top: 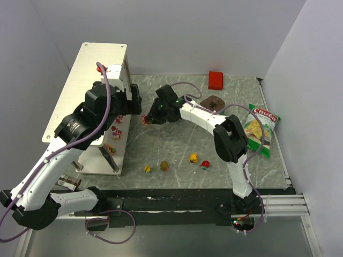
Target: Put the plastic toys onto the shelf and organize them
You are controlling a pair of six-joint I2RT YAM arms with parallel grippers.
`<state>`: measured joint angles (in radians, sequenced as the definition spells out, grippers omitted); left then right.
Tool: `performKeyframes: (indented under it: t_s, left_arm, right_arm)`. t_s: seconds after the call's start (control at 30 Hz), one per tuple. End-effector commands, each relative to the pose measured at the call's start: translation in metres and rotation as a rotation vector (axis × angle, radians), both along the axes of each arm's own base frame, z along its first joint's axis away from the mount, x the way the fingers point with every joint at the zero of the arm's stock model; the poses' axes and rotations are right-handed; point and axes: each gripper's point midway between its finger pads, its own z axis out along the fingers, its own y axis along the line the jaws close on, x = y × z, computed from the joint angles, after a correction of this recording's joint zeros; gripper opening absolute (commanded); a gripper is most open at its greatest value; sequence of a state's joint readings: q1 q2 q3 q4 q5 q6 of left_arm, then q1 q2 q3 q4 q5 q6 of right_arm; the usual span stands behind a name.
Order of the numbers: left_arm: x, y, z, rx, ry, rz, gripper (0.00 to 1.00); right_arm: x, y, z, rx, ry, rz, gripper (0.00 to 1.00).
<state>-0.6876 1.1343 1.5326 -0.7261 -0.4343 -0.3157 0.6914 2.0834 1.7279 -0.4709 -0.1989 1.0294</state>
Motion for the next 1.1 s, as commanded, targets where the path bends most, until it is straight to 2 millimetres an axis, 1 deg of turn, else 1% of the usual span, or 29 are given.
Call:
performKeyframes:
  t_s: [0.0, 0.03, 0.07, 0.1, 0.13, 0.17, 0.23, 0.27, 0.33, 0.37, 0.43, 0.47, 0.5, 0.53, 0.8, 0.93, 1.0, 1.07]
  left_arm:
    - [0.0, 0.007, 0.02, -0.04, -0.038, 0.034, 0.96]
    - [0.0, 0.006, 0.02, -0.041, -0.037, 0.033, 0.97]
    - [0.0, 0.006, 0.019, -0.04, -0.035, 0.033, 0.97]
    - [0.0, 0.006, 0.019, -0.039, -0.032, 0.034, 0.97]
    - [0.0, 0.006, 0.018, -0.038, -0.031, 0.032, 0.96]
    - [0.0, 0.006, 0.018, -0.039, -0.029, 0.033, 0.96]
    - [0.0, 0.006, 0.017, -0.037, -0.027, 0.033, 0.96]
    - [0.0, 0.007, 0.017, -0.035, -0.028, 0.035, 0.96]
    - [-0.001, 0.008, 0.017, -0.036, -0.031, 0.038, 0.96]
    - [-0.002, 0.008, 0.018, -0.036, -0.035, 0.036, 0.97]
    - [-0.002, 0.009, 0.017, -0.033, -0.035, 0.038, 0.97]
    - [-0.002, 0.009, 0.017, -0.032, -0.033, 0.038, 0.96]
    - [-0.001, 0.009, 0.016, -0.028, -0.03, 0.038, 0.96]
    - [-0.002, 0.009, 0.015, -0.025, -0.028, 0.039, 0.97]
    - [-0.002, 0.012, 0.012, -0.016, -0.035, 0.042, 0.96]
    - [-0.003, 0.012, 0.011, -0.009, -0.035, 0.037, 0.97]
    - [-0.003, 0.011, 0.01, -0.01, -0.034, 0.034, 0.96]
    - [-0.002, 0.011, 0.01, -0.008, -0.035, 0.033, 0.96]
  right_arm:
    - [0.028, 0.037, 0.036, 0.101, -0.164, 0.107, 0.0]
    - [0.033, 0.045, 0.049, 0.133, -0.203, 0.127, 0.0]
    - [0.039, 0.049, 0.045, 0.136, -0.215, 0.132, 0.0]
    - [0.043, 0.054, 0.048, 0.143, -0.244, 0.143, 0.0]
    - [0.049, 0.058, 0.058, 0.16, -0.278, 0.146, 0.0]
    - [0.052, 0.062, 0.055, 0.165, -0.285, 0.156, 0.0]
    - [0.059, 0.07, 0.067, 0.193, -0.337, 0.171, 0.0]
    - [0.061, 0.074, 0.063, 0.199, -0.34, 0.184, 0.0]
    - [0.067, 0.08, 0.073, 0.22, -0.374, 0.19, 0.0]
    - [0.069, 0.082, 0.067, 0.22, -0.374, 0.195, 0.0]
    - [0.072, 0.088, 0.074, 0.246, -0.391, 0.206, 0.0]
    - [0.074, 0.09, 0.068, 0.248, -0.386, 0.211, 0.0]
    - [0.074, 0.093, 0.067, 0.251, -0.385, 0.213, 0.0]
    - [0.076, 0.095, 0.07, 0.264, -0.393, 0.215, 0.0]
    - [0.076, 0.116, 0.062, 0.291, -0.432, 0.262, 0.0]
    - [0.081, 0.118, 0.055, 0.276, -0.444, 0.248, 0.0]
    - [0.082, 0.119, 0.056, 0.278, -0.449, 0.253, 0.0]
    - [0.082, 0.121, 0.052, 0.274, -0.445, 0.256, 0.0]
